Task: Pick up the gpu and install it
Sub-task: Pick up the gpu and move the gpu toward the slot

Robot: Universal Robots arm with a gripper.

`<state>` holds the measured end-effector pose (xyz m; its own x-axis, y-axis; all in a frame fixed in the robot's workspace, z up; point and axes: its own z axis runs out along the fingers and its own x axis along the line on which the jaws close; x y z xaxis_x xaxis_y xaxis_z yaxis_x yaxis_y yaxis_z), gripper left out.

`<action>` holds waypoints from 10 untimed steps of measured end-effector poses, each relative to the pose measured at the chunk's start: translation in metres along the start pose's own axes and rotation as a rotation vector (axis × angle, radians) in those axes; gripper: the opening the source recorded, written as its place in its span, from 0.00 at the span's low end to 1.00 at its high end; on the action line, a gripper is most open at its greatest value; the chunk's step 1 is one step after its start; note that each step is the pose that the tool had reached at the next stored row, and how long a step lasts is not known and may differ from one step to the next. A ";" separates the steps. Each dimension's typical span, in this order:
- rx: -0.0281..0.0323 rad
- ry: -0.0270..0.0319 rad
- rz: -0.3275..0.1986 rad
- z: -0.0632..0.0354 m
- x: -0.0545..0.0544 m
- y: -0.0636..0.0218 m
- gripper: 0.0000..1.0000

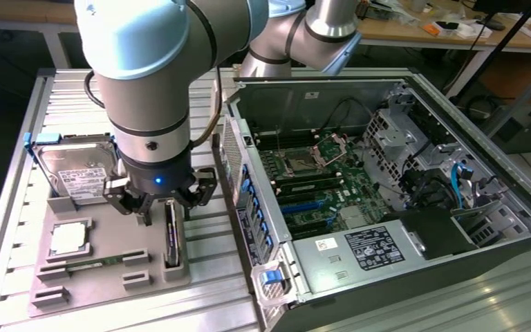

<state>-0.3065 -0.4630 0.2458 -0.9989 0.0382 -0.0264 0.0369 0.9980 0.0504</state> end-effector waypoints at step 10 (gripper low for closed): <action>0.0005 -0.0001 -0.002 0.0009 -0.002 0.0004 0.58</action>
<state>-0.3041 -0.4627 0.2450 -0.9990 0.0367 -0.0265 0.0353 0.9981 0.0499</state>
